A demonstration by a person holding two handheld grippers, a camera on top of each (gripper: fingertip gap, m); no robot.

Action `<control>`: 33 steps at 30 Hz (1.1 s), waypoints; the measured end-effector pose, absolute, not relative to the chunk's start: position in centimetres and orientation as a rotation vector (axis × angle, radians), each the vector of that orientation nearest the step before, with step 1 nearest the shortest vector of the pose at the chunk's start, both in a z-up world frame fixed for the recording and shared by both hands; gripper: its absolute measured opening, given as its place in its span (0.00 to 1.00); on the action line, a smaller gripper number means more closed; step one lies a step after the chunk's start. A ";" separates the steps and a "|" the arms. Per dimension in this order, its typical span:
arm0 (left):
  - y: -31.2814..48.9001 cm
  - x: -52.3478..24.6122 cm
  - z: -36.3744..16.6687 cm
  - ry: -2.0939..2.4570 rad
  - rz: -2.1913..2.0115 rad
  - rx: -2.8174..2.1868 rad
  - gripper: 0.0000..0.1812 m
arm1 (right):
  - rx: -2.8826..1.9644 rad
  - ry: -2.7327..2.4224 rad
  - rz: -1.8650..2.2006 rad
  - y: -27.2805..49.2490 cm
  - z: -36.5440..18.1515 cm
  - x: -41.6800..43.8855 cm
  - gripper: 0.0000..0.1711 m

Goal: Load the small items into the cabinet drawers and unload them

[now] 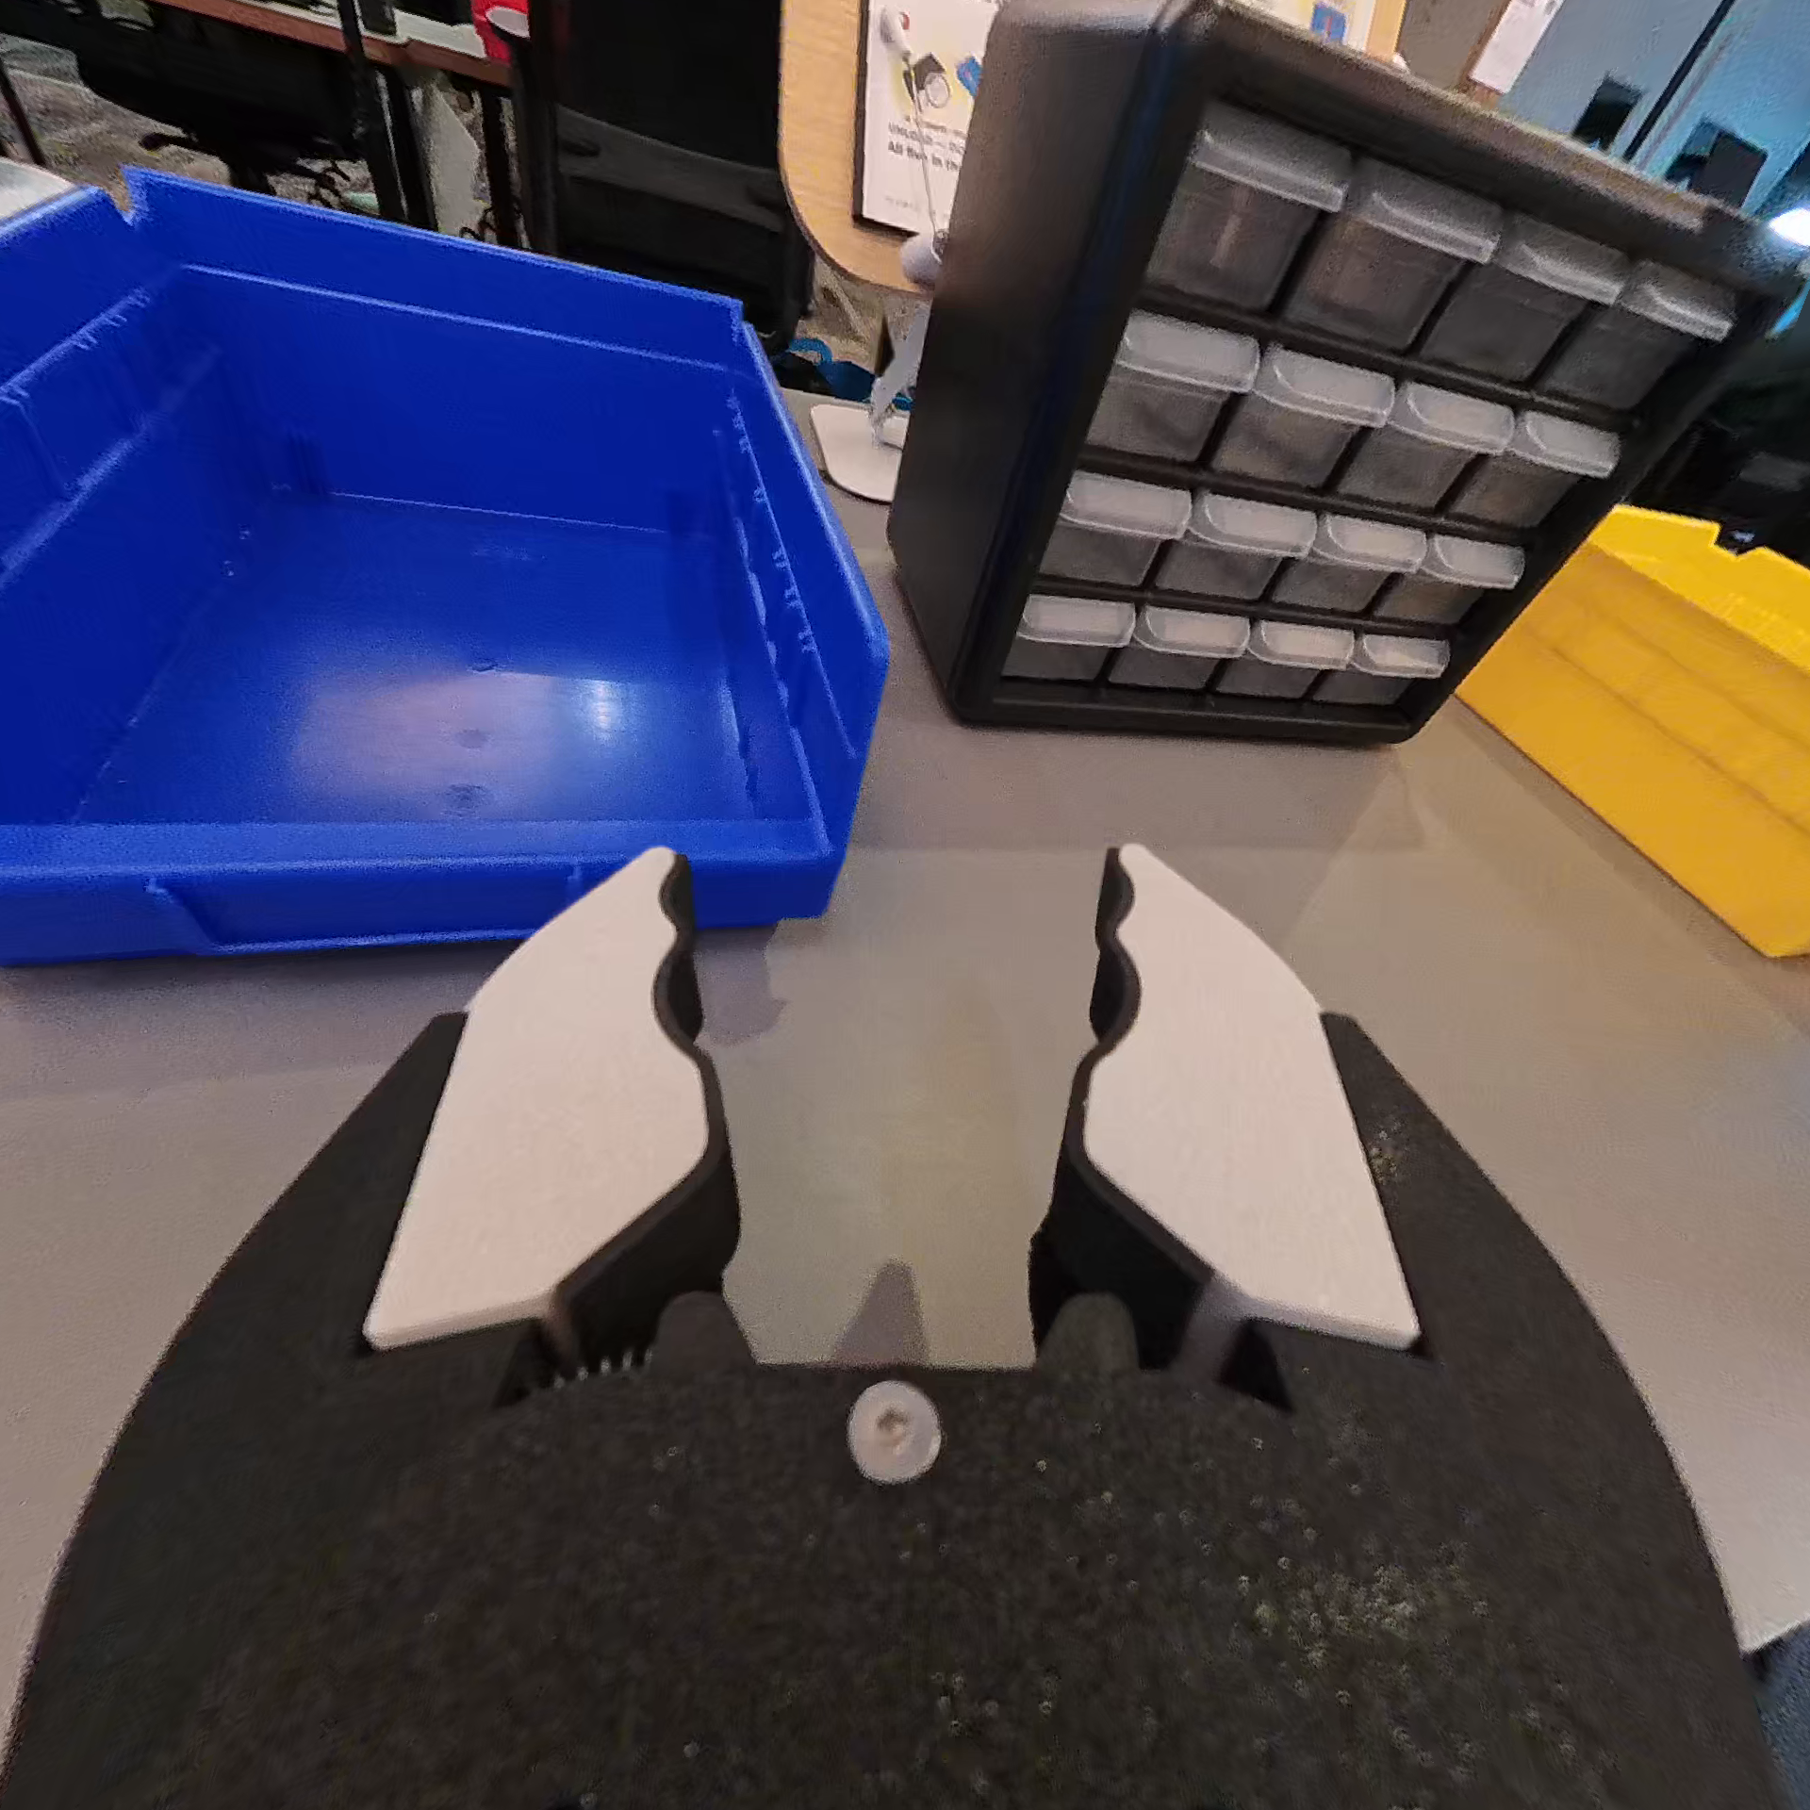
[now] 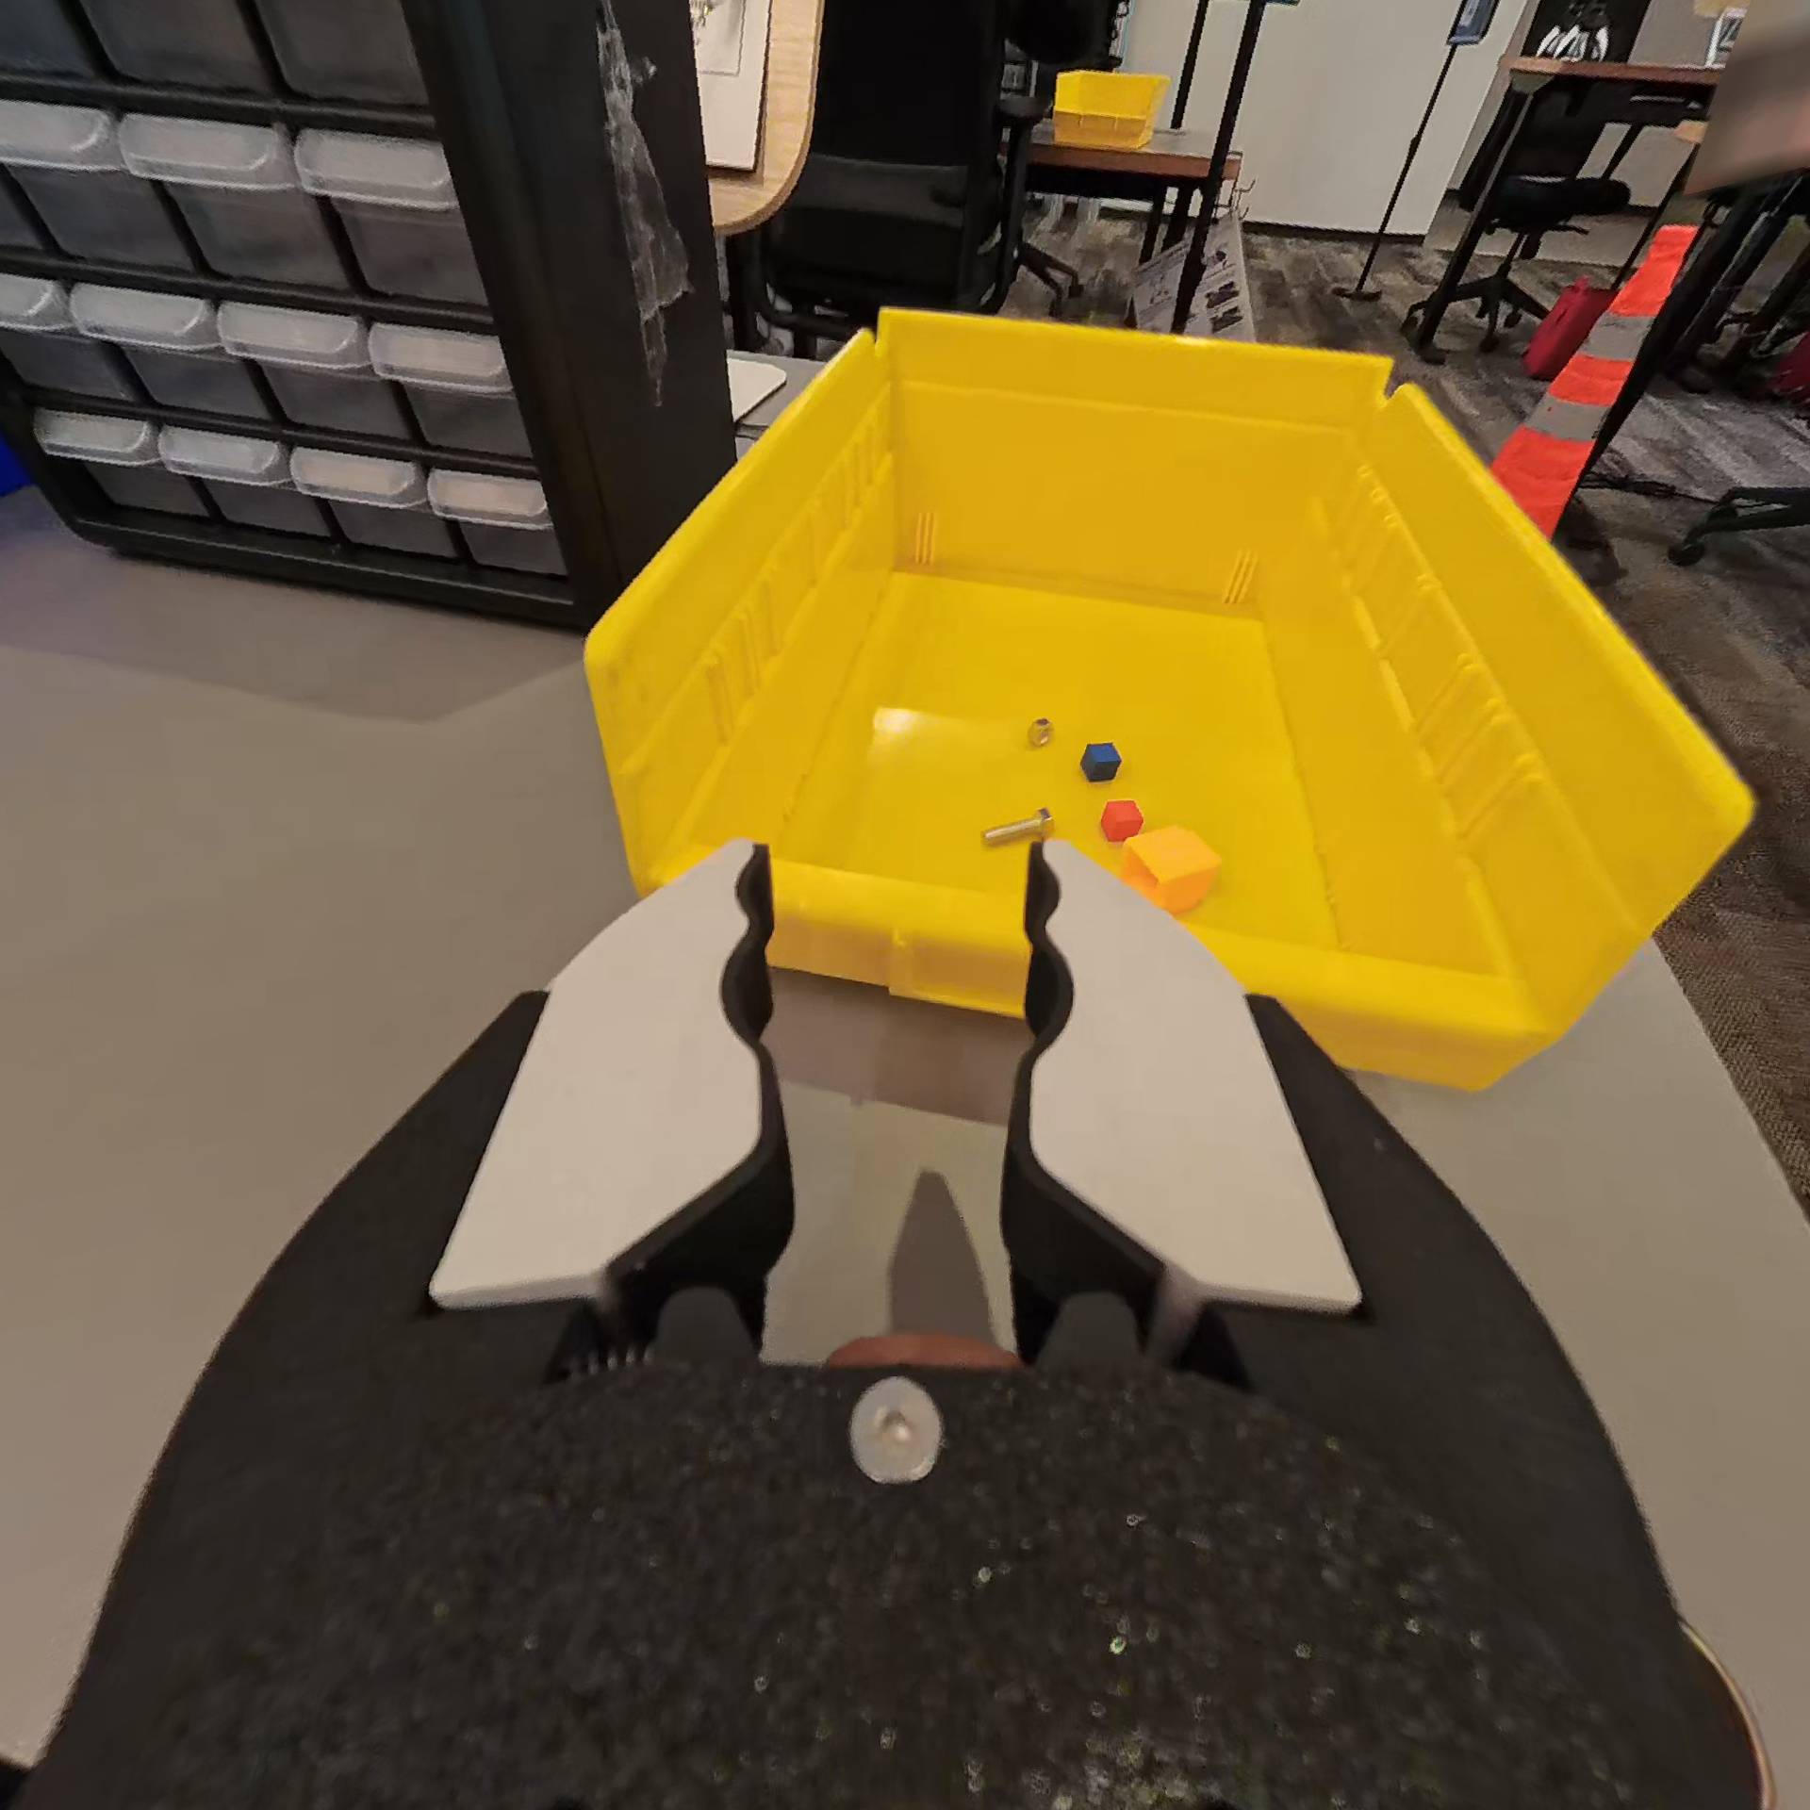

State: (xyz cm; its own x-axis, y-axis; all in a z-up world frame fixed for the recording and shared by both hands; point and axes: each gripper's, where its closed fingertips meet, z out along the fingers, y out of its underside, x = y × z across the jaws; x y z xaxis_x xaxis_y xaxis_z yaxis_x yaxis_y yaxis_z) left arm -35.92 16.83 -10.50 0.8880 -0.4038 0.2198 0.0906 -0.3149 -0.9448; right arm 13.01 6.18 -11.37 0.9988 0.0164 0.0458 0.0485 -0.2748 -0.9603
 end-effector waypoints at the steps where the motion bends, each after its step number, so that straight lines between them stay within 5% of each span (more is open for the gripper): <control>1: 16.7 -35.8 -10.7 0.248 -0.495 -1.835 0.43 | -1.842 -0.037 -0.029 6.3 -11.1 13.2 0.29; 26: 15.9 -34.0 -10.9 0.334 -0.480 -1.854 0.43 | -1.865 -0.069 -0.038 6.2 -11.4 12.8 0.29; 33: 9.3 -17.5 -7.6 0.550 -0.853 -1.829 0.44 | -1.827 0.013 -0.117 4.7 -9.9 16.8 0.31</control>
